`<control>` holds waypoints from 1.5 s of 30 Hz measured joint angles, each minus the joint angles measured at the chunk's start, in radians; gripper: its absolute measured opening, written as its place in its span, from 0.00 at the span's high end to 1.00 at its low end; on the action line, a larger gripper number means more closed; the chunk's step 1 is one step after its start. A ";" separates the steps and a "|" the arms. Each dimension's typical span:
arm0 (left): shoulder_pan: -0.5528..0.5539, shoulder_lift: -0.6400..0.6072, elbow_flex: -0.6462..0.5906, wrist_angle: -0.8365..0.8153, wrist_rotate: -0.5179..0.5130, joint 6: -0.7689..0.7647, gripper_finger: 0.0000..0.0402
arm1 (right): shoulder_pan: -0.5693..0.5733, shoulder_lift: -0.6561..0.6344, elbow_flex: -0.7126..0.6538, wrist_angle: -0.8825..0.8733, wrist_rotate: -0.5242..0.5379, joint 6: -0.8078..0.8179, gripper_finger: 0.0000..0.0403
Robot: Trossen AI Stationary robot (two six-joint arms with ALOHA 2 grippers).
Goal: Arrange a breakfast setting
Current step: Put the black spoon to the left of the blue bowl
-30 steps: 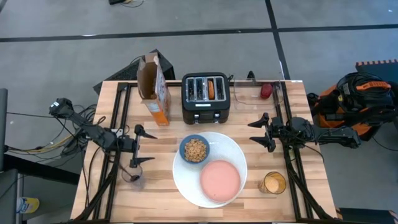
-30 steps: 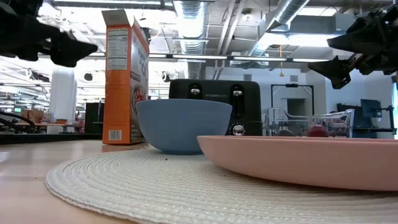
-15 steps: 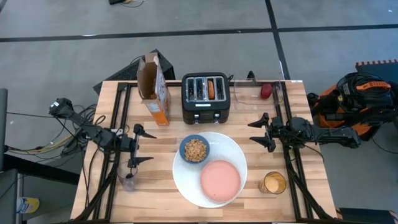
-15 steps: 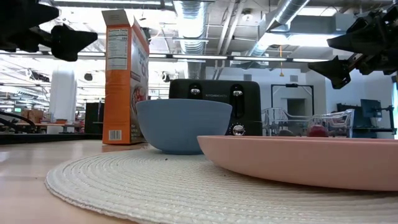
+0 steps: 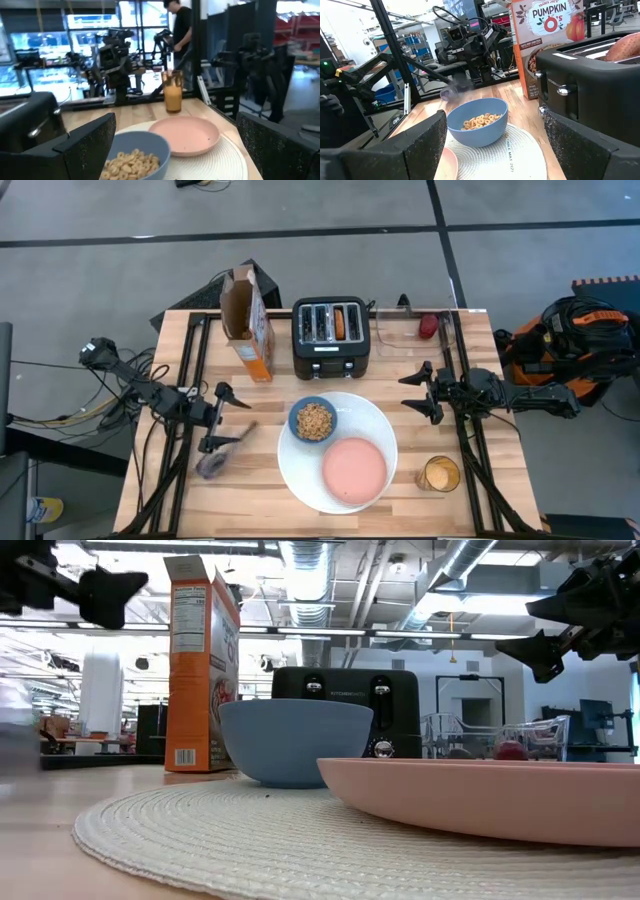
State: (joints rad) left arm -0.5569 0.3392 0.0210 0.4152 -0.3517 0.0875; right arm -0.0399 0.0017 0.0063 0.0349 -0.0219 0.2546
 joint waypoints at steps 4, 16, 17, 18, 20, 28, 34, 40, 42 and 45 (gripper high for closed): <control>-0.014 0.000 0.053 -0.009 0.007 0.054 0.00 | 0.000 0.000 0.000 0.000 0.000 0.000 0.12; -0.028 0.000 0.160 -0.151 -0.010 0.068 0.00 | 0.000 0.000 0.000 0.000 0.000 0.000 0.12; -0.028 0.000 0.160 -0.170 -0.017 0.053 0.00 | 0.000 0.000 0.000 0.000 0.000 0.000 0.12; -0.028 0.000 0.160 -0.194 -0.024 0.036 0.00 | 0.000 0.000 0.000 0.000 0.000 0.000 0.12; -0.028 0.001 0.160 -0.247 -0.030 -0.006 0.00 | 0.000 0.000 0.000 0.000 0.000 0.000 0.12; -0.028 0.000 0.160 -0.335 -0.026 -0.151 0.00 | 0.000 0.000 0.000 0.000 0.000 0.000 0.12; -0.028 0.001 0.160 -0.335 -0.031 -0.137 0.00 | 0.000 0.000 0.000 0.000 0.000 0.000 0.12; -0.028 0.001 0.160 -0.335 -0.027 -0.141 0.00 | 0.000 0.000 0.000 0.000 0.000 0.000 0.12; -0.028 0.001 0.160 -0.335 -0.022 -0.172 0.00 | 0.000 0.000 0.000 0.000 0.000 0.000 0.12; -0.028 0.001 0.160 -0.335 -0.021 -0.252 0.00 | 0.000 0.000 0.000 0.000 0.000 0.000 0.12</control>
State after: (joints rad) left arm -0.5854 0.3401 0.1806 0.0803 -0.3725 -0.1645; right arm -0.0399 0.0020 0.0063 0.0345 -0.0219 0.2546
